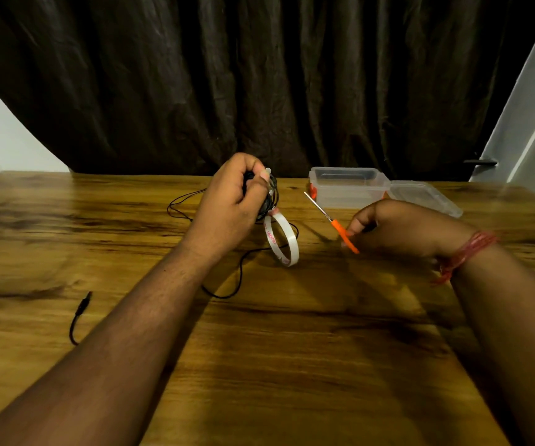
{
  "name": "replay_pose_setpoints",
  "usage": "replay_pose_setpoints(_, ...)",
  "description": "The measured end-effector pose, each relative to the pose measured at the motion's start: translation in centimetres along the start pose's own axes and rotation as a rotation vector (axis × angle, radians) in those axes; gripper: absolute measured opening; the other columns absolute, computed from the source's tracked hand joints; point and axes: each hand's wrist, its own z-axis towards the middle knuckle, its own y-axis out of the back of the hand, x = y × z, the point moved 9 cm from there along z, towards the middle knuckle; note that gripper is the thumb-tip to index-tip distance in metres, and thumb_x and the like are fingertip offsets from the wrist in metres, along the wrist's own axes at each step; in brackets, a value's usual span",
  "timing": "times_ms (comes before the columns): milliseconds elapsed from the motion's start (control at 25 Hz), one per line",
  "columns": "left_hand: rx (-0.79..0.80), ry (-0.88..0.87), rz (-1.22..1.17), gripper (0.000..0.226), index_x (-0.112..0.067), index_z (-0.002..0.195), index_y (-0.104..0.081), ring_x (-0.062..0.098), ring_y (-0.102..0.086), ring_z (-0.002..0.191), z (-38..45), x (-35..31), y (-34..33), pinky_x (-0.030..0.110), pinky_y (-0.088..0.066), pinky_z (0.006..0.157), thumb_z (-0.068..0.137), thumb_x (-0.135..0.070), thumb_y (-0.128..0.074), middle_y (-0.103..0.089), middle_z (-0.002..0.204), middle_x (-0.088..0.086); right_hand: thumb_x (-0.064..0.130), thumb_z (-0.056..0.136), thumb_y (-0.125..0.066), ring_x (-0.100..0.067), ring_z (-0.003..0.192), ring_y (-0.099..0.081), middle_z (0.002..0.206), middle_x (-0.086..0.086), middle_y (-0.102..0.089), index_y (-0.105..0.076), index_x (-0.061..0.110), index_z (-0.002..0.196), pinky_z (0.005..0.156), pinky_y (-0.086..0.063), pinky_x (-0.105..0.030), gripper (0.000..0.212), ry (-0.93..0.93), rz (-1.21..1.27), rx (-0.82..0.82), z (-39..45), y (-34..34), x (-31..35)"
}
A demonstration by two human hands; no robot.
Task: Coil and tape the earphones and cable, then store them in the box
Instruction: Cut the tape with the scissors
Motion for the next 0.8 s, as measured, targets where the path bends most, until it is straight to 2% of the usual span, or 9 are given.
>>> replay_pose_setpoints(80,0.001,-0.001,-0.023,0.01,-0.021,0.092,-0.051,-0.003,-0.058,0.069,-0.1,-0.2,-0.1,0.014,-0.045,0.058,0.1,-0.017,-0.047,-0.053,0.08,-0.008,0.017,0.085,-0.07,-0.015,0.088,-0.069,0.085,0.005,-0.076,-0.077,0.023,0.079,0.087,-0.054,-0.037,0.01,0.034,0.046,-0.035,0.1,0.1,0.6)
replay_pose_setpoints(160,-0.006,-0.013,-0.025,0.01,-0.017,0.092,-0.051,-0.007,-0.057,0.065,-0.1,-0.5,0.0,0.01,-0.042,0.056,0.1,-0.012,-0.048,-0.052,0.078,-0.009,0.018,0.086,-0.07,-0.013,0.084,-0.067,0.083,0.005,-0.075,-0.076,0.024,0.081,0.081,-0.053,-0.034,0.01,0.035,0.061,-0.091,0.3,0.6,0.5)
replay_pose_setpoints(280,-0.012,-0.025,-0.014,0.013,-0.022,0.09,-0.051,-0.006,-0.056,0.067,0.0,-0.4,0.1,0.01,-0.041,0.057,0.1,-0.014,-0.049,-0.054,0.079,-0.008,0.029,0.083,-0.073,-0.012,0.078,-0.063,0.082,0.007,-0.071,-0.074,0.023,0.083,0.072,-0.05,-0.029,0.006,0.033,-0.008,-0.09,0.3,0.5,0.2)
replay_pose_setpoints(400,-0.008,-0.023,-0.019,0.012,-0.022,0.091,-0.052,-0.005,-0.055,0.067,0.0,-0.3,0.0,0.013,-0.043,0.056,0.1,-0.015,-0.049,-0.053,0.081,-0.007,0.044,0.072,-0.075,-0.013,0.082,-0.064,0.085,0.006,-0.071,-0.07,0.023,0.085,0.074,-0.053,-0.028,0.025,0.033,-0.079,-0.038,0.0,0.0,0.5)
replay_pose_setpoints(480,0.002,-0.017,-0.061,0.012,-0.022,0.092,-0.052,-0.004,-0.059,0.068,-0.1,-0.3,-0.1,0.018,-0.051,0.058,0.1,-0.014,-0.048,-0.053,0.082,-0.006,0.06,0.055,-0.072,-0.014,0.089,-0.068,0.091,0.005,-0.073,-0.068,0.024,0.083,0.084,-0.056,-0.04,0.046,0.035,-0.073,-0.055,-0.3,0.3,0.7)
replay_pose_setpoints(520,0.005,-0.013,-0.078,0.014,-0.025,0.09,-0.051,-0.002,-0.06,0.069,0.0,-0.1,-0.1,0.025,-0.056,0.06,0.1,-0.016,-0.048,-0.053,0.083,-0.006,0.063,0.051,-0.071,-0.014,0.091,-0.068,0.093,0.005,-0.073,-0.066,0.023,0.083,0.086,-0.055,-0.043,0.051,0.051,-0.058,-0.061,-0.3,0.3,0.8)
replay_pose_setpoints(640,0.004,-0.003,-0.069,0.017,-0.036,0.087,-0.05,0.004,-0.059,0.073,0.1,0.3,-0.1,0.04,-0.059,0.065,0.098,-0.024,-0.049,-0.054,0.083,-0.005,0.062,0.05,-0.072,-0.014,0.092,-0.067,0.097,0.006,-0.067,-0.066,0.023,0.082,0.087,-0.054,-0.045,0.05,0.122,-0.099,-0.07,-0.6,0.2,1.8)
replay_pose_setpoints(680,0.003,-0.003,-0.072,0.018,-0.036,0.087,-0.05,0.004,-0.059,0.073,0.1,0.3,-0.1,0.038,-0.059,0.065,0.098,-0.023,-0.049,-0.054,0.083,-0.005,0.062,0.052,-0.071,-0.015,0.091,-0.065,0.097,0.006,-0.064,-0.066,0.022,0.082,0.086,-0.054,-0.044,0.05,0.139,-0.15,-0.068,-0.8,0.1,2.2)
replay_pose_setpoints(800,-0.017,-0.031,-0.024,0.017,-0.027,0.088,-0.051,-0.004,-0.056,0.068,0.0,-0.5,0.1,0.013,-0.047,0.057,0.099,-0.015,-0.049,-0.052,0.08,-0.007,0.063,0.056,-0.068,-0.015,0.086,-0.058,0.095,0.005,-0.058,-0.065,0.023,0.085,0.081,-0.053,-0.042,0.05,0.156,-0.254,-0.069,-0.9,-0.3,3.1)
